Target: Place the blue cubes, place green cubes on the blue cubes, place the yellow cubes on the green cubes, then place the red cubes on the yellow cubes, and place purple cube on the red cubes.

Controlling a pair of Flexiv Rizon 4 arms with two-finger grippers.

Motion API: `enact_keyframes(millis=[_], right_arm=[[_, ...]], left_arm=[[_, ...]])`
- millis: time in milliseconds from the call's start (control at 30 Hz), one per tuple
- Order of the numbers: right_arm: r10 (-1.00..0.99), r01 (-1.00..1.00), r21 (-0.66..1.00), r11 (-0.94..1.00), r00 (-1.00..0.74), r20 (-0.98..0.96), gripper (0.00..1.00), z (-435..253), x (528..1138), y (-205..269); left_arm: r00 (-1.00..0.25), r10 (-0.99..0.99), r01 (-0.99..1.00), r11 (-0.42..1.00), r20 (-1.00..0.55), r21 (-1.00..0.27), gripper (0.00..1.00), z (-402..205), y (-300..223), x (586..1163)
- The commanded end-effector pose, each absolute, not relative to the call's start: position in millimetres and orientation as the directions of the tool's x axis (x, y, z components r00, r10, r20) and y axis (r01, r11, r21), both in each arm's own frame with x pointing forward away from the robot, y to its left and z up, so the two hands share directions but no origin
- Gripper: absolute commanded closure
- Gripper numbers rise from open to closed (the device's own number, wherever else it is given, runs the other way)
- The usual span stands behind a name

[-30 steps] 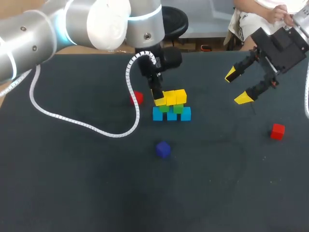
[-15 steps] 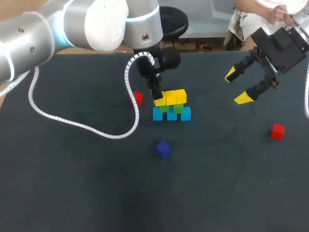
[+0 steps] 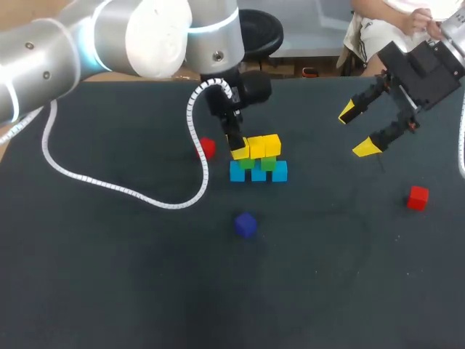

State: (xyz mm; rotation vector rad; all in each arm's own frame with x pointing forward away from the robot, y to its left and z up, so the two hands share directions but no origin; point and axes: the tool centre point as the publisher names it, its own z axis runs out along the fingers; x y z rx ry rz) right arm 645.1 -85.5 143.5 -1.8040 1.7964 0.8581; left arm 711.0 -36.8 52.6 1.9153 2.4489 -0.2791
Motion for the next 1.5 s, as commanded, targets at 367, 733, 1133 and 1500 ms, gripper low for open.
enact_keyframes(millis=[367, 733, 1133, 1500], right_arm=[[-0.711, -0.993, 0.109, -0.050, -0.041, -0.702, 0.00, 143.0, 645.2, -85.5], [-0.711, -0.993, 0.109, -0.050, -0.041, -0.702, 0.00, 143.0, 645.2, -85.5], [-0.711, -0.993, 0.109, -0.050, -0.041, -0.702, 0.00, 143.0, 645.2, -85.5], [-0.711, -0.993, 0.109, -0.050, -0.041, -0.702, 0.00, 143.0, 645.2, -85.5]], left_arm=[[-0.245, 0.961, 0.965, 0.230, -0.129, -0.124, 1.00, 53.0, -37.3, 710.7], [-0.245, 0.961, 0.965, 0.229, -0.125, -0.129, 1.00, 52.5, -37.8, 710.7], [-0.245, 0.961, 0.965, 0.230, -0.125, -0.128, 1.00, 51.8, -37.9, 710.7], [-0.240, 0.963, 0.966, 0.224, -0.124, -0.126, 0.97, 51.7, -38.3, 710.3]])
